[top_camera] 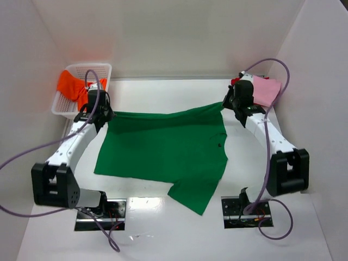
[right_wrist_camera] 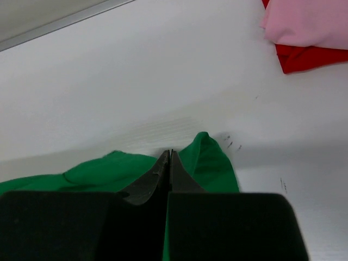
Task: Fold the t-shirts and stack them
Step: Flatten out the tshirt, then fold the flattened tshirt in 1/3 of the way
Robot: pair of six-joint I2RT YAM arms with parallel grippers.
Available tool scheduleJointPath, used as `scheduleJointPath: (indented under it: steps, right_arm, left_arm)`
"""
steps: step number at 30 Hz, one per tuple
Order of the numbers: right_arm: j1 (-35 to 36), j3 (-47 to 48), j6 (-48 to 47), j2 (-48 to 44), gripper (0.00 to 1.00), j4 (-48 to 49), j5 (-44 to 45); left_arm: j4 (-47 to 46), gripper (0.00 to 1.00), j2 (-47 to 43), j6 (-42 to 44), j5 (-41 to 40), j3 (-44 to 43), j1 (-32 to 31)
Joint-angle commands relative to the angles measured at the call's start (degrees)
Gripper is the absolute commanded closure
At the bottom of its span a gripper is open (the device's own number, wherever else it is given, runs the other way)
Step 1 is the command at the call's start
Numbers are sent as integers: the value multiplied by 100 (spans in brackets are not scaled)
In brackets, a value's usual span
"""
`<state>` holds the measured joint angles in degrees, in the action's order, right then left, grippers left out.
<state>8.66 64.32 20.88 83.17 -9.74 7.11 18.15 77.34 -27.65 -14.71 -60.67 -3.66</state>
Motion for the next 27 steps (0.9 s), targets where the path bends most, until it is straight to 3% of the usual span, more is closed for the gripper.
scheduleJointPath:
  steps: [1,14,22,27]
  right_arm:
    - [31,839,47,584,100,649,194]
    - [-127,3409,109,2999,100,439,299]
    - [-127,4080,162,3741,100,209,378]
    - [-127,4040,299,3771,100,69,405]
  left_arm:
    - [-549,100,887,-135,-190,-808,15]
    - [-839,100,3943,-12,9,-3531,200]
    - [-655,100,4816,-74,487,-4514,542]
    - [-541,100,4949,14,808,-4603,665]
